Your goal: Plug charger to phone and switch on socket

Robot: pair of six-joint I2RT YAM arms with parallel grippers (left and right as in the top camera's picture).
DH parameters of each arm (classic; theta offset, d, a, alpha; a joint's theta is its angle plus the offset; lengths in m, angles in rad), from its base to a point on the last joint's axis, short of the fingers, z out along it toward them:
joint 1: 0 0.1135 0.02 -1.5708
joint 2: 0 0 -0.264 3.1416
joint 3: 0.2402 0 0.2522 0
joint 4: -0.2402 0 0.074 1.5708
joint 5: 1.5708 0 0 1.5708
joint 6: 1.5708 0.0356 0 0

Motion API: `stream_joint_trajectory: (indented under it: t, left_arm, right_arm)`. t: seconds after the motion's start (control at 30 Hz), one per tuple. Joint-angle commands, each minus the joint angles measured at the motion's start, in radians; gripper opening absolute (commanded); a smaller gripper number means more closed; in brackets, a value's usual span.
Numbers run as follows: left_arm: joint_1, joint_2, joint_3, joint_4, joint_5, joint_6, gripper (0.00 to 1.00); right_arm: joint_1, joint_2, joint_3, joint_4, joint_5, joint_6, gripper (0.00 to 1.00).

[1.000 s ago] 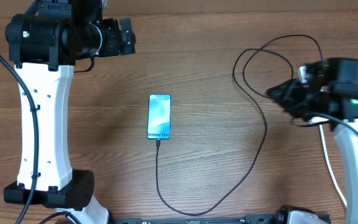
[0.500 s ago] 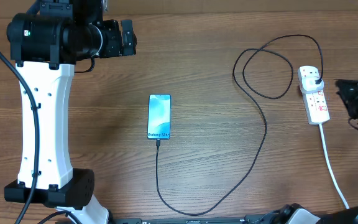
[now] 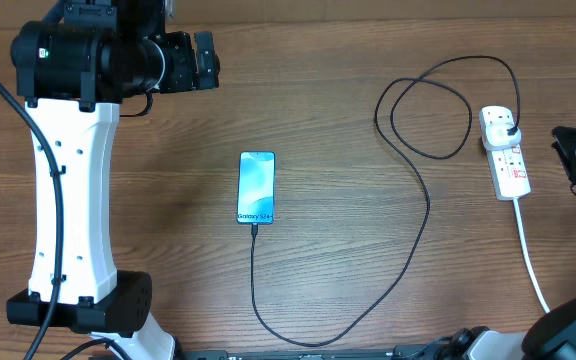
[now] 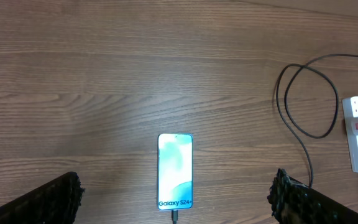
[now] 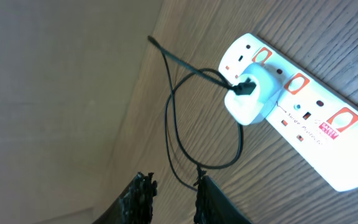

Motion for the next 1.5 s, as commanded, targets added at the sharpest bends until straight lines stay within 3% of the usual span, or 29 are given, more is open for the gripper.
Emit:
stream_joint_trajectory:
  t: [0.0,0.23,0.77,0.93,1.47]
  left_arm:
    - [0.000,0.004,0.006,0.001,-0.006,0.005,1.00]
    - [0.000,0.004,0.006,0.001,-0.006,0.005,1.00]
    - [0.000,0.004,0.006,0.001,-0.006,0.005,1.00]
    - [0.000,0.004,0.006,0.001,-0.006,0.005,1.00]
    - [0.000,0.004,0.006,0.001,-0.006,0.005,1.00]
  right_arm:
    - [-0.005,0.035,0.027,0.026,-0.014,0.015,0.22]
    - [-0.010,0.093,0.027,0.085,0.046,0.064,0.04]
    - [-0.060,0.340,0.025,0.259,-0.023,0.188,0.04]
    - [-0.060,0.420,0.025,0.334,-0.102,0.196,0.04]
    - [0.010,0.522,0.025,0.414,-0.056,0.174,0.04]
